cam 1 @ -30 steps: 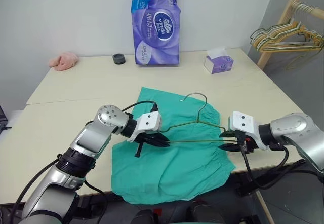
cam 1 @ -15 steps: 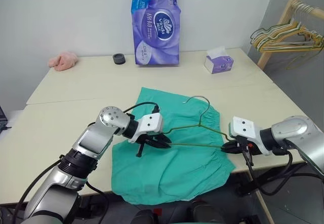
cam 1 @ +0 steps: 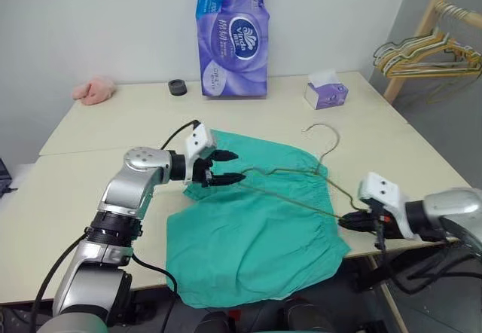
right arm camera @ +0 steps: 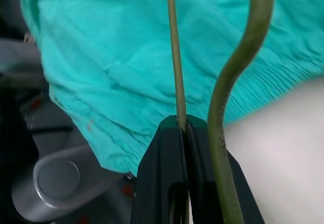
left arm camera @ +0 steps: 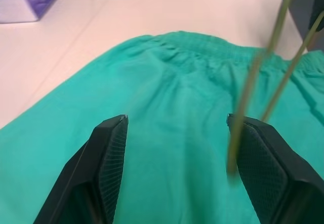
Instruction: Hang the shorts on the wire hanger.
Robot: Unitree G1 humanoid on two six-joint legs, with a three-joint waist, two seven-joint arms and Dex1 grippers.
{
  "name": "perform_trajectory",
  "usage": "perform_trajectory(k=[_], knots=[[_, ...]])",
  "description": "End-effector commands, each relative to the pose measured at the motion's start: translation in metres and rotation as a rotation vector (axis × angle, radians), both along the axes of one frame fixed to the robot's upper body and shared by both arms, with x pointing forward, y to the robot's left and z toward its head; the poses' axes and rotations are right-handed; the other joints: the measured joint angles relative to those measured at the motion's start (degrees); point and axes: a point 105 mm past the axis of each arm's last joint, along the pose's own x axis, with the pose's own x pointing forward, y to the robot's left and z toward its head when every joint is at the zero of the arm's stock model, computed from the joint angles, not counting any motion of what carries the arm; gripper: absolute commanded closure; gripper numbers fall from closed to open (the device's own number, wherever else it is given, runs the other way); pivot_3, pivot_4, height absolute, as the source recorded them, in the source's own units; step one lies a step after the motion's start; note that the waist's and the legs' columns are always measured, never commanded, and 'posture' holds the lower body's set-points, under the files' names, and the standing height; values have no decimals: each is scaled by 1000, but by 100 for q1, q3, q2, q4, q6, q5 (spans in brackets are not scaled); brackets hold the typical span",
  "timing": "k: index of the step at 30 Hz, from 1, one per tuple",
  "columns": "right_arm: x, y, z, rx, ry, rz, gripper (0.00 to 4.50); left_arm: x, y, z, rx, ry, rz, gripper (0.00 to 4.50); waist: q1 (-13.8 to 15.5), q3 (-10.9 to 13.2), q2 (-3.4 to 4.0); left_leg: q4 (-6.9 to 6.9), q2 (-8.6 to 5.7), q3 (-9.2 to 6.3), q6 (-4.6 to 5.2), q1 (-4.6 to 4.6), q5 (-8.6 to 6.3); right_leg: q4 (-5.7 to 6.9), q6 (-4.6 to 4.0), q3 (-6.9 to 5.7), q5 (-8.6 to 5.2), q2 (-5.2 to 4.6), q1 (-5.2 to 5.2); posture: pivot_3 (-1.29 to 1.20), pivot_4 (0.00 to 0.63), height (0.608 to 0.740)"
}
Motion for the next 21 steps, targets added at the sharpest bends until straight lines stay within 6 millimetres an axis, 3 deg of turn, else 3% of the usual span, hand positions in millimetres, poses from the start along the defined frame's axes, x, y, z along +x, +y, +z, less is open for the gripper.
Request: perform_trajectory(k=[1,7,9,16,21], knots=[[-6,-29,7,44,-27,-197,4500,0,8,4,-25,-8,16,1212,54,0,-1,0,-2,-8,-2,-4,-1,-2,0,-5,0,0,-1,-170,45,740],[-41,-65,-16,126,55,-501,4500,-37,-15,-10,-26,113,-199,1212,109,0,2,7,-4,-8,-4,-13,-2,0,0,-2,0,-1,-5,-202,52,740],[-52,-69,-20,156,70,-572,4500,-45,-18,-11,-29,141,-247,1212,92,2,9,6,-3,-13,-4,-15,-2,0,0,-5,-1,0,-6,-209,54,740],[-75,-66,-38,201,160,-675,4500,-37,-25,0,-53,82,-243,1212,-56,4,13,4,5,13,-3,27,-2,0,-5,8,-7,5,24,-217,58,740],[-82,-55,-45,193,226,-616,4500,-34,-30,7,-23,-12,-258,1212,-69,4,12,-1,4,16,-2,21,-3,-11,-1,8,-11,9,22,-217,58,740]])
